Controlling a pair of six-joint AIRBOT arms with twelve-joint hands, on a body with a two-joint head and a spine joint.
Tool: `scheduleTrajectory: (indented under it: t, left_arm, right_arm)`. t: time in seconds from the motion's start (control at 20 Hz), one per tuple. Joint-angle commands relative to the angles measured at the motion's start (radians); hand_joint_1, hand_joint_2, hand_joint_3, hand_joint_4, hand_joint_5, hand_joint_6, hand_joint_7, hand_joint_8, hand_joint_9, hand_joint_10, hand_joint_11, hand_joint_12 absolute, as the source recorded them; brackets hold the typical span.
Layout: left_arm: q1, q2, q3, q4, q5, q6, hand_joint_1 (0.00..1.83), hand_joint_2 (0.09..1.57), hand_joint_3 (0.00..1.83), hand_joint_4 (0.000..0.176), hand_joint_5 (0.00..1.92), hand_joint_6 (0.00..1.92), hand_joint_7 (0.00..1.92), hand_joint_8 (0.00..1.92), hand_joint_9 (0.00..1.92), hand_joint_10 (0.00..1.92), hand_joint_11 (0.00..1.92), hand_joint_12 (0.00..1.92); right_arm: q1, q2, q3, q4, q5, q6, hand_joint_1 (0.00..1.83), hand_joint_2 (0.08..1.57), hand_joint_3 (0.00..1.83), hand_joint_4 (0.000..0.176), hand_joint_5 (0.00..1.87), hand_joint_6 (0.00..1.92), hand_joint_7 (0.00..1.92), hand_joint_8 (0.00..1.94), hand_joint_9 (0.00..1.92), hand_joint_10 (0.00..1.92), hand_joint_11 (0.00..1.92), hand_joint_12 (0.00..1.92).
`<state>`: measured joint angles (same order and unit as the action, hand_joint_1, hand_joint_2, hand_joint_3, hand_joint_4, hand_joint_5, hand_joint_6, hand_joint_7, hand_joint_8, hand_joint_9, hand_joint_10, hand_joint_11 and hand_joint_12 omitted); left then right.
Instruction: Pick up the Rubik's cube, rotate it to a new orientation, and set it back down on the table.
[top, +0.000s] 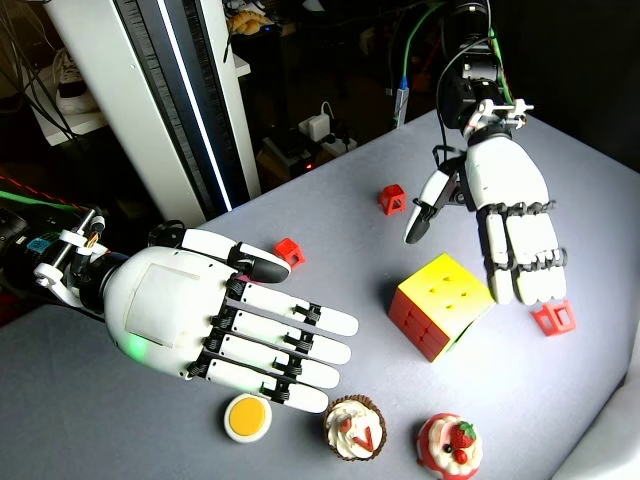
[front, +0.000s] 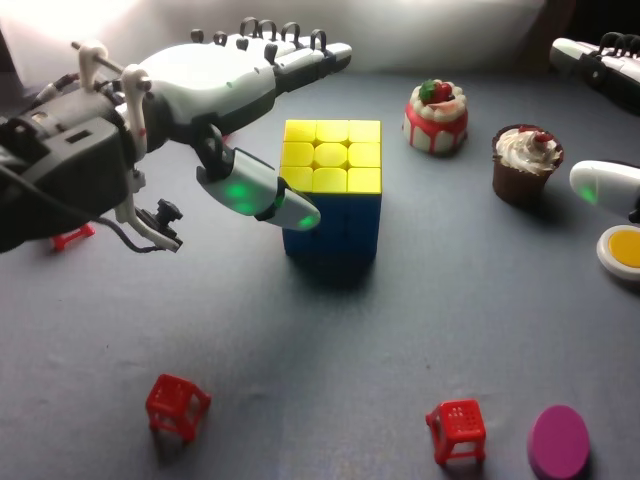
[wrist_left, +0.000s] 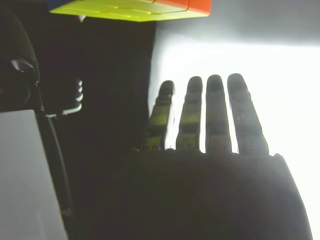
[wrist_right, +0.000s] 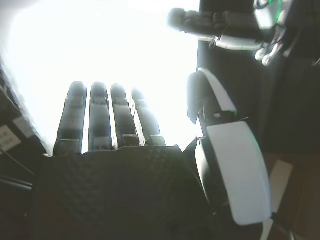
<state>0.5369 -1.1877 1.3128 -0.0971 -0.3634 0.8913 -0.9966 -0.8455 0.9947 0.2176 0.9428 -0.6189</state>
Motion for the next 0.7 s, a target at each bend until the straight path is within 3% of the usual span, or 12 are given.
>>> scheduleTrajectory:
  t: [0.0, 0.05, 0.1, 0.2, 0.25, 0.3, 0.65]
  left_arm:
    - [-0.021, -0.009, 0.009, -0.005, -0.076, 0.011, 0.74, 0.82, 0.0, 0.079, 0.0, 0.0, 0.0, 0.0, 0.0, 0.0, 0.01, 0.0]
    - [-0.033, -0.023, 0.023, -0.007, -0.053, 0.019, 0.72, 0.82, 0.0, 0.074, 0.0, 0.0, 0.0, 0.0, 0.0, 0.0, 0.03, 0.02]
    - [-0.038, -0.034, 0.036, -0.01, -0.035, 0.024, 0.74, 0.82, 0.0, 0.051, 0.0, 0.0, 0.0, 0.0, 0.0, 0.0, 0.04, 0.02]
    - [-0.041, -0.047, 0.05, -0.038, -0.012, 0.047, 0.74, 0.82, 0.0, 0.032, 0.0, 0.0, 0.0, 0.0, 0.0, 0.0, 0.0, 0.0]
    - [-0.042, -0.054, 0.058, -0.047, -0.001, 0.052, 0.72, 0.83, 0.0, 0.009, 0.0, 0.0, 0.0, 0.0, 0.0, 0.0, 0.0, 0.0]
    - [-0.042, -0.059, 0.063, -0.049, 0.007, 0.053, 0.71, 0.83, 0.0, 0.001, 0.0, 0.0, 0.0, 0.0, 0.0, 0.0, 0.0, 0.0]
    - [-0.04, -0.081, 0.086, -0.096, 0.04, 0.094, 0.71, 0.85, 0.0, 0.0, 0.0, 0.0, 0.0, 0.0, 0.0, 0.0, 0.0, 0.0]
  right_arm:
    - [0.002, -0.003, 0.003, 0.008, 0.125, 0.006, 0.44, 1.37, 0.0, 0.0, 0.0, 0.0, 0.0, 0.0, 0.0, 0.0, 0.0, 0.0]
    - [-0.001, -0.003, 0.003, 0.01, 0.124, 0.006, 0.44, 1.37, 0.0, 0.0, 0.0, 0.0, 0.0, 0.0, 0.0, 0.0, 0.0, 0.0]
    - [-0.004, -0.003, 0.003, 0.012, 0.123, 0.006, 0.45, 1.37, 0.0, 0.0, 0.0, 0.0, 0.0, 0.0, 0.0, 0.0, 0.0, 0.0]
    - [-0.006, -0.003, 0.003, 0.013, 0.12, 0.006, 0.47, 1.39, 0.0, 0.0, 0.0, 0.0, 0.0, 0.0, 0.0, 0.0, 0.0, 0.0]
    - [-0.007, -0.003, 0.003, 0.013, 0.119, 0.006, 0.43, 1.38, 0.0, 0.0, 0.0, 0.0, 0.0, 0.0, 0.0, 0.0, 0.0, 0.0]
    - [-0.007, -0.003, 0.003, 0.013, 0.119, 0.006, 0.44, 1.39, 0.0, 0.0, 0.0, 0.0, 0.0, 0.0, 0.0, 0.0, 0.0, 0.0]
    - [-0.013, -0.007, 0.003, 0.015, 0.119, 0.006, 0.44, 1.39, 0.0, 0.0, 0.0, 0.0, 0.0, 0.0, 0.0, 0.0, 0.0, 0.0]
